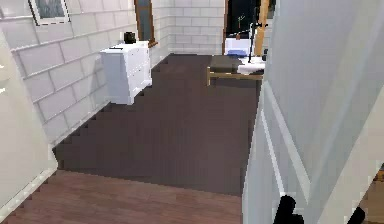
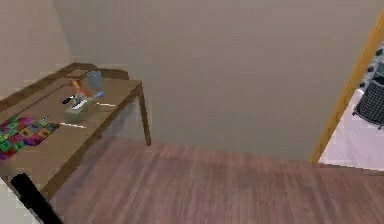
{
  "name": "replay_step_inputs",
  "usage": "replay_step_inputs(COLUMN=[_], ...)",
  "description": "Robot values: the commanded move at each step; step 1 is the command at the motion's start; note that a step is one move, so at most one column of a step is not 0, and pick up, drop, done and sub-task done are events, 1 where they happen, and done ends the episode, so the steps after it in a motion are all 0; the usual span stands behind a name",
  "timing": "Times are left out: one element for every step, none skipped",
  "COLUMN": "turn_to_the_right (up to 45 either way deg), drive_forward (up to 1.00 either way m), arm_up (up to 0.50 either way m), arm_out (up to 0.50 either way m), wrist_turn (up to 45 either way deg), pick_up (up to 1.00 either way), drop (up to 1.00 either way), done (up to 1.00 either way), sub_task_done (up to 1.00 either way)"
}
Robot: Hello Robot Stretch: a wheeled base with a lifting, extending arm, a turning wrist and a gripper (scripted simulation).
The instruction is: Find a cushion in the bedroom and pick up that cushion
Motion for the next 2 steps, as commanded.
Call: replay_step_inputs(turn_to_the_right=[0.0,6.0], drive_forward=[0.5,0.0], arm_up=[0.0,0.0], arm_out=[0.0,0.0], wrist_turn=[0.0,0.0], pick_up=[0.0,0.0], drop=[0.0,0.0], done=[0.0,0.0], sub_task_done=[0.0,0.0])
